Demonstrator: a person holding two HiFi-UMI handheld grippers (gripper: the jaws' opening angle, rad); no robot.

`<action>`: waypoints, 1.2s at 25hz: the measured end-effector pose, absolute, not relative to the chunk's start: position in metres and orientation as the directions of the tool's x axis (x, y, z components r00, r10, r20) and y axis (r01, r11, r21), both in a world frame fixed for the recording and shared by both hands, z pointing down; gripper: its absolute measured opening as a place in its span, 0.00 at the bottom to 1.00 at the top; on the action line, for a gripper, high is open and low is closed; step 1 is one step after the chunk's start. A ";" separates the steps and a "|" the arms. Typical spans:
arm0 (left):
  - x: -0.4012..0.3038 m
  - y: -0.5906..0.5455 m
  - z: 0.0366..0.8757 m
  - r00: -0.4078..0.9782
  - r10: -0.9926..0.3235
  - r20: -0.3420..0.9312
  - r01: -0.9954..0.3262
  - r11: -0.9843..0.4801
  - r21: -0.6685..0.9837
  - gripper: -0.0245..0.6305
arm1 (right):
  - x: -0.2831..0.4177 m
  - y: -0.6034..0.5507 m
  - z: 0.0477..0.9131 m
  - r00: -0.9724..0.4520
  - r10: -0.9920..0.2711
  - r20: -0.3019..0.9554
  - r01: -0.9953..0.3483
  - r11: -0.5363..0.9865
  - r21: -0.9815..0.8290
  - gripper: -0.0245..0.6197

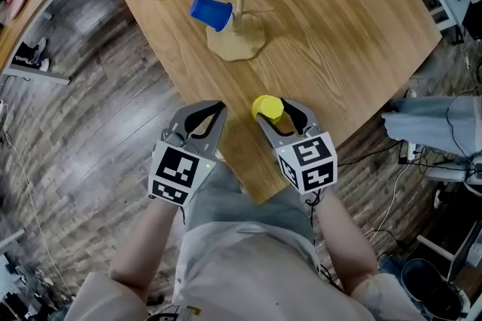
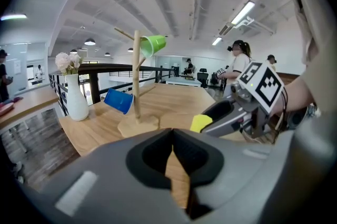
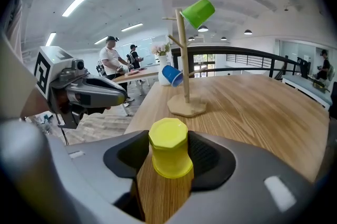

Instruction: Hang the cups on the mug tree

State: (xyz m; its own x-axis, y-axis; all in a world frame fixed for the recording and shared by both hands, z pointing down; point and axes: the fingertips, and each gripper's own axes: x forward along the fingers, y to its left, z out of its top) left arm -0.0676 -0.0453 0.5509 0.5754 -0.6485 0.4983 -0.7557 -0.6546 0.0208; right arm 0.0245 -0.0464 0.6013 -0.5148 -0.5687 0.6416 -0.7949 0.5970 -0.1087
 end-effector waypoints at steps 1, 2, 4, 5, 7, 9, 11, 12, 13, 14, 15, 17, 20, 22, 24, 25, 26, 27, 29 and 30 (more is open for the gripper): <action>-0.067 -0.043 0.547 0.574 -0.648 0.501 -0.755 -0.655 0.017 0.04 | 0.026 -0.047 0.594 -0.514 -0.572 0.639 -0.796 0.596 -0.106 0.40; -0.066 -0.042 0.543 0.573 -0.647 0.503 -0.754 -0.656 0.014 0.04 | 0.027 -0.047 0.587 -0.514 -0.576 0.636 -0.797 0.594 -0.107 0.40; -0.064 -0.039 0.533 0.573 -0.646 0.505 -0.753 -0.658 0.012 0.04 | 0.028 -0.049 0.571 -0.518 -0.583 0.626 -0.799 0.592 -0.110 0.40; -0.062 -0.038 0.528 0.573 -0.646 0.505 -0.752 -0.659 0.012 0.04 | 0.030 -0.050 0.563 -0.520 -0.587 0.621 -0.799 0.592 -0.109 0.40; -0.060 -0.037 0.517 0.573 -0.646 0.503 -0.752 -0.659 0.010 0.04 | 0.032 -0.051 0.548 -0.522 -0.595 0.611 -0.799 0.593 -0.105 0.40; -0.058 -0.037 0.505 0.573 -0.649 0.500 -0.753 -0.658 0.008 0.04 | 0.035 -0.051 0.532 -0.524 -0.600 0.605 -0.798 0.594 -0.102 0.40; -0.057 -0.036 0.491 0.571 -0.653 0.498 -0.756 -0.655 0.007 0.04 | 0.038 -0.050 0.516 -0.516 -0.603 0.609 -0.798 0.596 -0.085 0.40; -0.057 -0.036 0.484 0.570 -0.655 0.497 -0.757 -0.653 0.007 0.04 | 0.040 -0.050 0.508 -0.510 -0.605 0.611 -0.798 0.598 -0.074 0.40; -0.056 -0.036 0.476 0.569 -0.657 0.495 -0.759 -0.651 0.008 0.04 | 0.042 -0.049 0.499 -0.508 -0.607 0.611 -0.797 0.601 -0.065 0.40; -0.056 -0.036 0.469 0.568 -0.659 0.493 -0.761 -0.649 0.008 0.04 | 0.043 -0.048 0.491 -0.509 -0.608 0.609 -0.795 0.604 -0.062 0.40; -0.057 -0.036 0.463 0.567 -0.661 0.492 -0.762 -0.647 0.009 0.04 | 0.044 -0.048 0.483 -0.513 -0.608 0.606 -0.793 0.607 -0.062 0.40; -0.057 -0.035 0.453 0.567 -0.661 0.491 -0.764 -0.645 0.013 0.04 | 0.045 -0.047 0.468 -0.520 -0.611 0.597 -0.789 0.612 -0.060 0.40; -0.056 -0.034 0.443 0.572 -0.657 0.492 -0.763 -0.646 0.024 0.04 | 0.047 -0.050 0.447 -0.527 -0.624 0.576 -0.788 0.614 -0.056 0.40; -0.056 -0.033 0.433 0.575 -0.656 0.490 -0.761 -0.648 0.025 0.04 | 0.049 -0.051 0.431 -0.531 -0.637 0.559 -0.791 0.608 -0.059 0.40; -0.056 -0.032 0.421 0.575 -0.660 0.484 -0.759 -0.651 0.015 0.04 | 0.049 -0.051 0.414 -0.535 -0.650 0.539 -0.795 0.604 -0.061 0.40; -0.057 -0.032 0.415 0.575 -0.664 0.478 -0.759 -0.651 0.009 0.04 | 0.049 -0.050 0.405 -0.538 -0.656 0.529 -0.795 0.603 -0.060 0.40; -0.058 -0.033 0.408 0.574 -0.670 0.472 -0.761 -0.649 0.005 0.04 | 0.048 -0.050 0.395 -0.539 -0.663 0.519 -0.795 0.604 -0.054 0.40; -0.060 -0.035 0.402 0.572 -0.675 0.466 -0.763 -0.646 0.001 0.04 | 0.047 -0.050 0.384 -0.541 -0.670 0.508 -0.793 0.607 -0.045 0.40; -0.064 -0.038 0.390 0.569 -0.686 0.454 -0.767 -0.642 -0.008 0.04 | 0.042 -0.050 0.364 -0.546 -0.685 0.483 -0.789 0.614 -0.021 0.40; -0.064 -0.038 0.384 0.569 -0.690 0.447 -0.767 -0.641 -0.013 0.04 | 0.041 -0.049 0.354 -0.549 -0.692 0.468 -0.787 0.617 -0.010 0.40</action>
State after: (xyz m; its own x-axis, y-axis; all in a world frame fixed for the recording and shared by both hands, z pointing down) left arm -0.0645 -0.0381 0.3839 0.5689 -0.6903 0.4470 -0.7675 -0.6410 -0.0130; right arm 0.0407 -0.0487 0.3540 -0.5491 -0.6921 0.4685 -0.7867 0.6173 -0.0102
